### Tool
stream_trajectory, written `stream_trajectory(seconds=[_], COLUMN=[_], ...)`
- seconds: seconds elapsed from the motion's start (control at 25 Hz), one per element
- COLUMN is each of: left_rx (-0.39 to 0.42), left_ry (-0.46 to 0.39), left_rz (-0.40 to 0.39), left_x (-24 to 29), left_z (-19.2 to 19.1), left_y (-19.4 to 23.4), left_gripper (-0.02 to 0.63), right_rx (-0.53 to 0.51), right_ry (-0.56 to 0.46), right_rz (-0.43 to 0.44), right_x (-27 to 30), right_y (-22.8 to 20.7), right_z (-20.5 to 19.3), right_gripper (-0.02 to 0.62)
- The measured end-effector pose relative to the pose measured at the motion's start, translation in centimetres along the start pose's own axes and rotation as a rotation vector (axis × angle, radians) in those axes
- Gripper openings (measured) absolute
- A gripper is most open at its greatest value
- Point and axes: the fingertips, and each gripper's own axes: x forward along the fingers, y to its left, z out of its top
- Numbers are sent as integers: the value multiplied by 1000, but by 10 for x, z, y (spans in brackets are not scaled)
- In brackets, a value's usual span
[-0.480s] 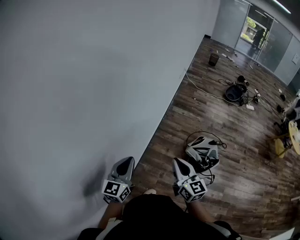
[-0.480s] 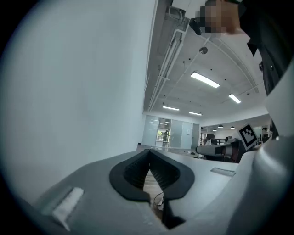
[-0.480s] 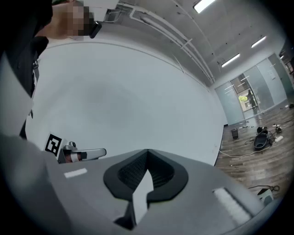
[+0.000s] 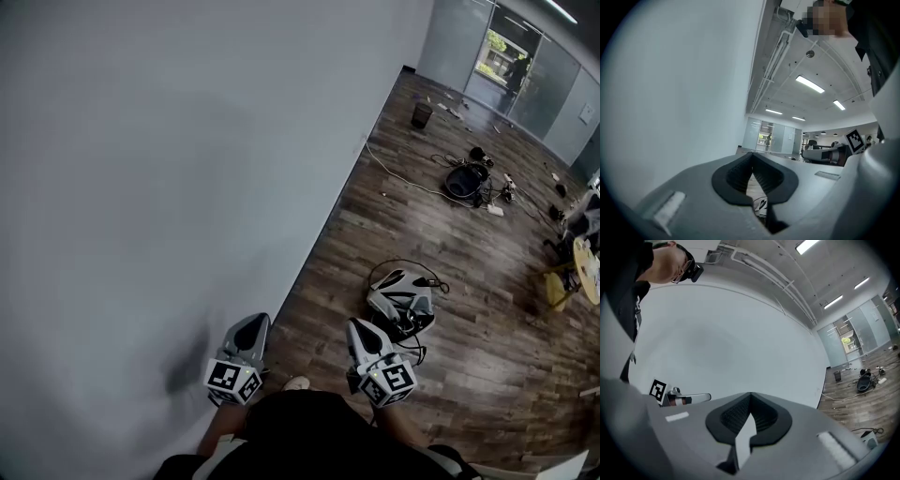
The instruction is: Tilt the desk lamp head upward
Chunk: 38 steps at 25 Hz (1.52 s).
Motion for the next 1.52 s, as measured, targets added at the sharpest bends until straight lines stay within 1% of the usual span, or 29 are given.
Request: stream_trajectory(seconds=[0.12,0.2,0.28,0.44,0.56,0.92,1.16,1.36,1.52], left_rx=[-4,-2,3,-15,-9,6,-1,-5,-7], left_ry=[1,-5,-9,1,-1,44,66,48,69], left_rz=[-27,-53,-81,-128,-181,-396,-514,-620,-727], left_x=[3,6,10,24,36,76,90,105,119], left_z=[5,3,0,7,9,0,-2,-2,-11], left_y=[-10,-14,-17,-29,-44,-100,-134,-174,-211], left_gripper=[0,0,0,0,0,0,0,0,0], right_rx=[25,55,62,64,67,61,47,16,6], right_ry=[-3,-45,-92,-110,-133,-217,-272,-320,-346], right_rz=[-7,-3,-13,-77,-126,-321,-453,-635,-758], right_x=[-3,-5,-8,-20,-34,-89,-130,-190,-231], right_y=[-3,-3,-3,-18,-27,-56,-68,-91,-102], right_z=[4,15,27,30,38,49,61,64,67], right_gripper=[2,3,3,3,3,3,3,3,3])
